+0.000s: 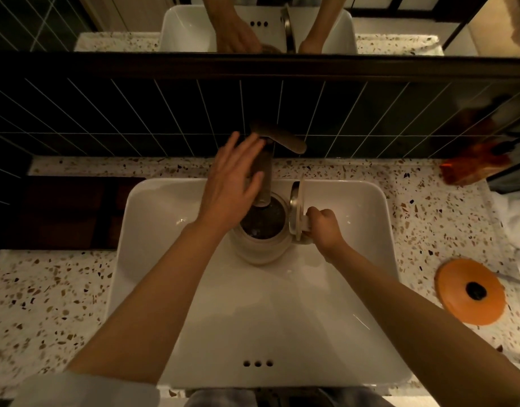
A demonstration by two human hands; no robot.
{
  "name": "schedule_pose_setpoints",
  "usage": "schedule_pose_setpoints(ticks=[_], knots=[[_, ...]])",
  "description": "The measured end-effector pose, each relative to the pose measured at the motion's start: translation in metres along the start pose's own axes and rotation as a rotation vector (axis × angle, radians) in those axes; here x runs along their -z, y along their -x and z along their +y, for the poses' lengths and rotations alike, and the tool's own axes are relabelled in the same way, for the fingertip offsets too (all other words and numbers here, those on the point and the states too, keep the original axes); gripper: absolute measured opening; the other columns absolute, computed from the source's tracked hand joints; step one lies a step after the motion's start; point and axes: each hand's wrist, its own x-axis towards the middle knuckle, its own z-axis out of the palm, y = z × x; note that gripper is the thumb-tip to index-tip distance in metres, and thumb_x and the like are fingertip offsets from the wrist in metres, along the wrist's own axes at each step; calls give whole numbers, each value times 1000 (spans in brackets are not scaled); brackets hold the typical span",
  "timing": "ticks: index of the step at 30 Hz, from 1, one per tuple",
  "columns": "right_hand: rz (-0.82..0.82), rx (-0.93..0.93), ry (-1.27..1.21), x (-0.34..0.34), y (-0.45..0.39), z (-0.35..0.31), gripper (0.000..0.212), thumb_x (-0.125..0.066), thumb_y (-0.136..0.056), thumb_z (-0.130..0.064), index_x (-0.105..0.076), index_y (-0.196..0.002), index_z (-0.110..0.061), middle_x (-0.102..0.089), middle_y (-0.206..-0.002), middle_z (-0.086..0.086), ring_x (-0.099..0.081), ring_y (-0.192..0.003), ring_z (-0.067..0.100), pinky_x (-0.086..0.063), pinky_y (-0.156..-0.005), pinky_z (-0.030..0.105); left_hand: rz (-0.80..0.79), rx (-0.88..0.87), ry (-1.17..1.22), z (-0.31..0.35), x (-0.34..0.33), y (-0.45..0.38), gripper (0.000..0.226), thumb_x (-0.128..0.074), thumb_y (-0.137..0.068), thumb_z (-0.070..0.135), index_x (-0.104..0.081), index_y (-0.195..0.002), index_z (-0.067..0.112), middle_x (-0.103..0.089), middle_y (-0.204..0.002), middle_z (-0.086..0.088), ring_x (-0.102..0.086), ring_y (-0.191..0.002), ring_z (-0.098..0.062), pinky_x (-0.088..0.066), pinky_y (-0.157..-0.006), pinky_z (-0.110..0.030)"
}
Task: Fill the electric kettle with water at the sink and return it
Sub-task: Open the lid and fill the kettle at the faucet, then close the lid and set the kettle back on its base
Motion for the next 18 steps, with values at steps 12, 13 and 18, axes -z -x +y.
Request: schedule_pose_setpoints(ticks=[12,13,18], knots=[[6,15,13,-3,11,-5,25,-41,-90,-17,-41,-67,-8,-40,-68,14,-39,-68,25,-32,-64,37,115,1085,1213,-21,-27,82,50,-43,-97,50,-57,-132,16,-62,-132,2,-51,-126,-10,-33,-110,-32],[12,17,9,-3,13,-5,25,-41,-90,-17,-41,-67,-8,-41,-68,14,-39,-68,26,-32,-64,37,145,1081,1273,-15,-29,82,48,-41,-98,49,-60,-127,16,-66,-126,2,-55,-121,-9,-37,-105,-29],[22,7,-25,-6,23,-2,31,-41,-89,-13,-36,-59,-9,-36,-61,10,-39,-64,25,-33,-61,36,230,1120,1368,-2,-34,87,44,-49,-96,42,-67,-119,9,-71,-117,-7,-65,-110,-17,-48,-87,-27]])
